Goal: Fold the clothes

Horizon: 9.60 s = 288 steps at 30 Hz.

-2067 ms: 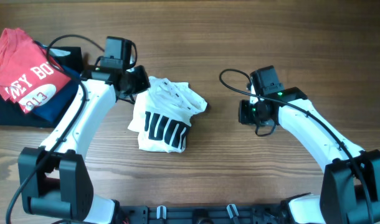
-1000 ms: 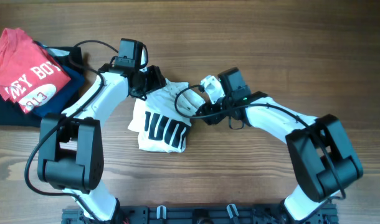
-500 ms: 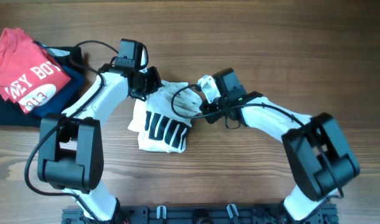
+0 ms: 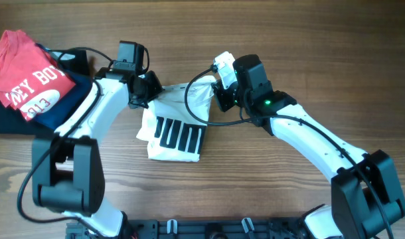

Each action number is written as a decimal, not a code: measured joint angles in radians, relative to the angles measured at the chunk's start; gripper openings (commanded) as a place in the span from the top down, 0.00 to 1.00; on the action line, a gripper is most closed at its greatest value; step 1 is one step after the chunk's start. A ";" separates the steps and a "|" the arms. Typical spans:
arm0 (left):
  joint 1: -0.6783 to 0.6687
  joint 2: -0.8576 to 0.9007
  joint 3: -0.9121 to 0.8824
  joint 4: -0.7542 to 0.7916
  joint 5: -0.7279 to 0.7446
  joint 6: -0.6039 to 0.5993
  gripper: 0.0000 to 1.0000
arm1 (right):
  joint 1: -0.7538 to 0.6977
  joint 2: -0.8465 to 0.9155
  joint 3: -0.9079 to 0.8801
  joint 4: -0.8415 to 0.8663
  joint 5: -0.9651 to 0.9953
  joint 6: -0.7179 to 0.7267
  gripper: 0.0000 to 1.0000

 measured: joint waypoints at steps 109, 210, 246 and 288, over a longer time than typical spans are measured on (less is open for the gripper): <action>0.831 -0.081 0.249 0.283 0.110 0.294 0.13 | 0.037 -0.374 0.001 -0.601 0.471 0.365 0.30; 0.055 -1.348 -0.183 -0.565 -0.060 0.424 0.00 | -0.389 -1.622 -1.026 0.148 0.018 0.013 0.00; 0.192 -1.576 -0.531 -0.287 -0.068 0.425 0.00 | -0.389 -1.623 -1.026 0.148 0.018 0.013 0.00; 0.188 -1.771 -1.195 0.562 -0.037 0.429 0.00 | -0.389 -1.621 -1.026 0.148 0.019 0.012 0.00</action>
